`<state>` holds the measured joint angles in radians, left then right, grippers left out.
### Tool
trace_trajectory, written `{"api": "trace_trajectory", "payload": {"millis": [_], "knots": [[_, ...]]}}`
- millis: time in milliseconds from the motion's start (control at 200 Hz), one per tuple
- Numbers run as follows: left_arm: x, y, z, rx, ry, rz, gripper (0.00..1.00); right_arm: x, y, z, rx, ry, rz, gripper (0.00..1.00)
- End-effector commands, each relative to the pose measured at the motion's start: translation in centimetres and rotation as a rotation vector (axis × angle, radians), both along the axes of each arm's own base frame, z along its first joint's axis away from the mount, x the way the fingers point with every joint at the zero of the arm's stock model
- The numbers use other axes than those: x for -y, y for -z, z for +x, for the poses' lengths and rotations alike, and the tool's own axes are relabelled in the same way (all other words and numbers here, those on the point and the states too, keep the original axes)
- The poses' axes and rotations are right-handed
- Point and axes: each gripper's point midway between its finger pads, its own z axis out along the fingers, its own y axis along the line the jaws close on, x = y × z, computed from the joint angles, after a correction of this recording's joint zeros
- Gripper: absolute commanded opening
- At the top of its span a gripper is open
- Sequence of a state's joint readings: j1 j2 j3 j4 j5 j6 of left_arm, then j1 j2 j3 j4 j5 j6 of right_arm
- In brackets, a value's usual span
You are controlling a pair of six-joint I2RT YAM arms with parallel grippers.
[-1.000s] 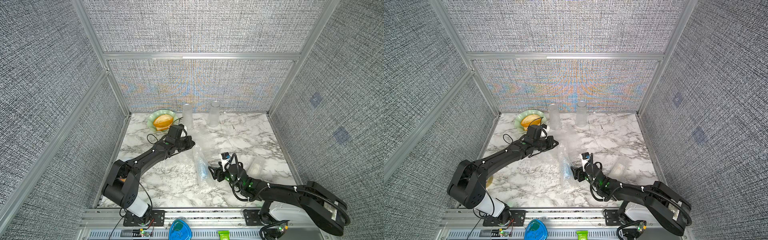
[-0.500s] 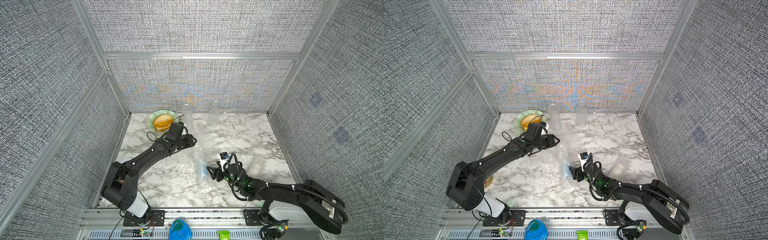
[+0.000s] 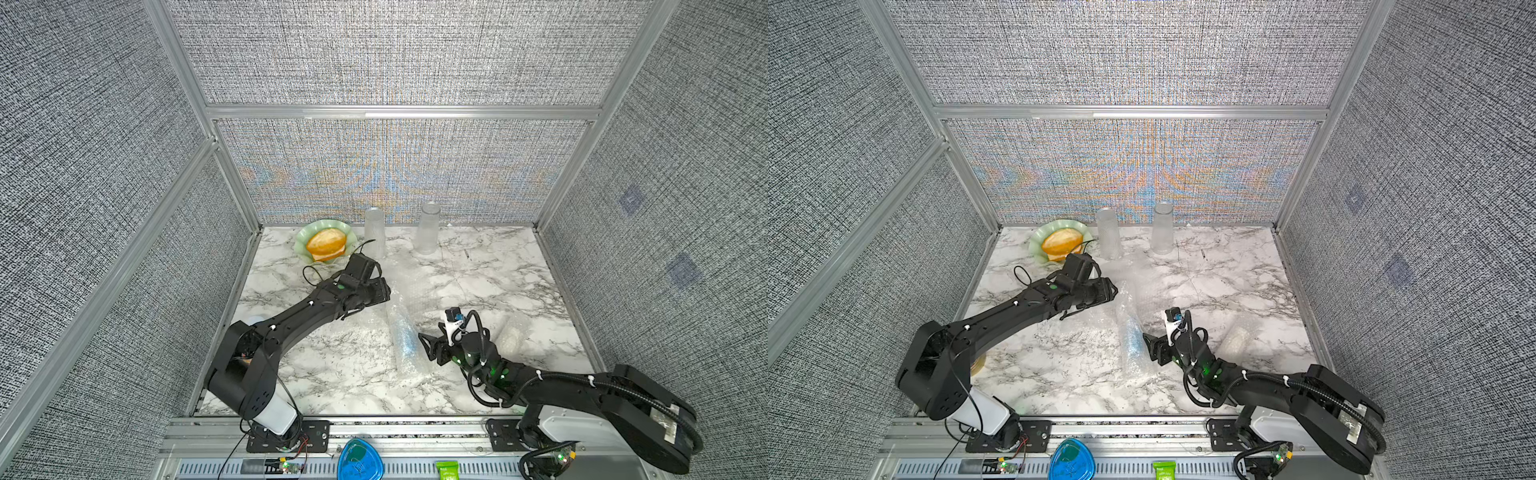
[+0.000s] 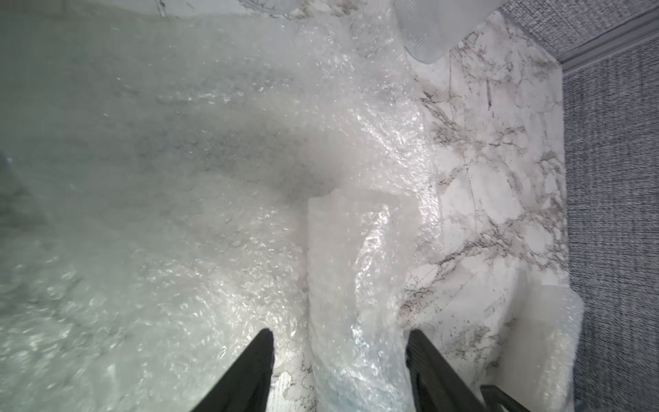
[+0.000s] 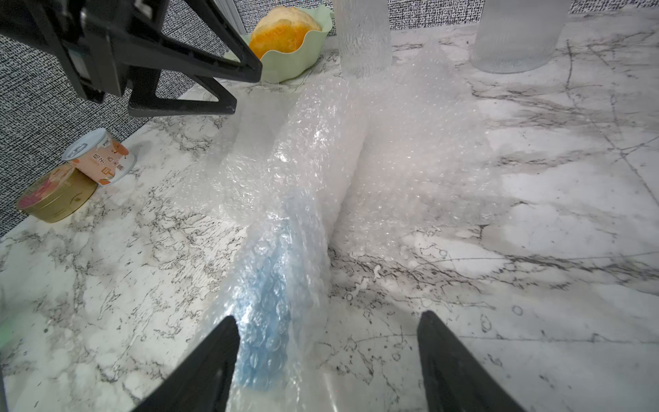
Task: Unwrap the vase from the bubble wrap
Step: Unwrap the bubble wrap.
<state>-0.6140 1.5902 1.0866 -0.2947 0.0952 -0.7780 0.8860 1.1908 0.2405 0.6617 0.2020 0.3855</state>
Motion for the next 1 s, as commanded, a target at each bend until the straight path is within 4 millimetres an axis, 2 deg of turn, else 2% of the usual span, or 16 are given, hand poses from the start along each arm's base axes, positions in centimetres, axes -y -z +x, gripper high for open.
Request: {"api": "trace_trajectory", "payload": {"millis": [0,100,165,325,575,800,996], "knots": [[0.4,0.6,0.5,-0.001,-0.018,0.039,0.6,0.0,-1.0,0.3,0.033,0.013,0.032,0.74],[1.1,0.9,1.1,-0.008,-0.019,0.053,0.52,0.1,-1.0,0.2,0.034,0.013,0.033,0.74],[1.7,0.8,1.4,-0.003,-0.007,0.054,0.42,0.1,-1.1,0.2,0.034,0.012,0.038,0.74],[2.7,0.7,1.5,-0.005,0.013,0.06,0.0,0.0,-0.9,0.2,0.03,0.007,0.036,0.74],[4.2,-0.8,1.2,0.02,0.058,0.025,0.0,-0.8,-0.6,0.2,0.018,-0.017,0.026,0.74],[5.7,-1.7,1.6,0.031,0.083,-0.013,0.0,-3.0,-0.1,0.1,-0.001,-0.064,-0.01,0.74],[6.6,-2.1,2.0,0.031,0.097,-0.029,0.0,-4.1,0.8,0.0,-0.018,-0.05,-0.043,0.74]]}}
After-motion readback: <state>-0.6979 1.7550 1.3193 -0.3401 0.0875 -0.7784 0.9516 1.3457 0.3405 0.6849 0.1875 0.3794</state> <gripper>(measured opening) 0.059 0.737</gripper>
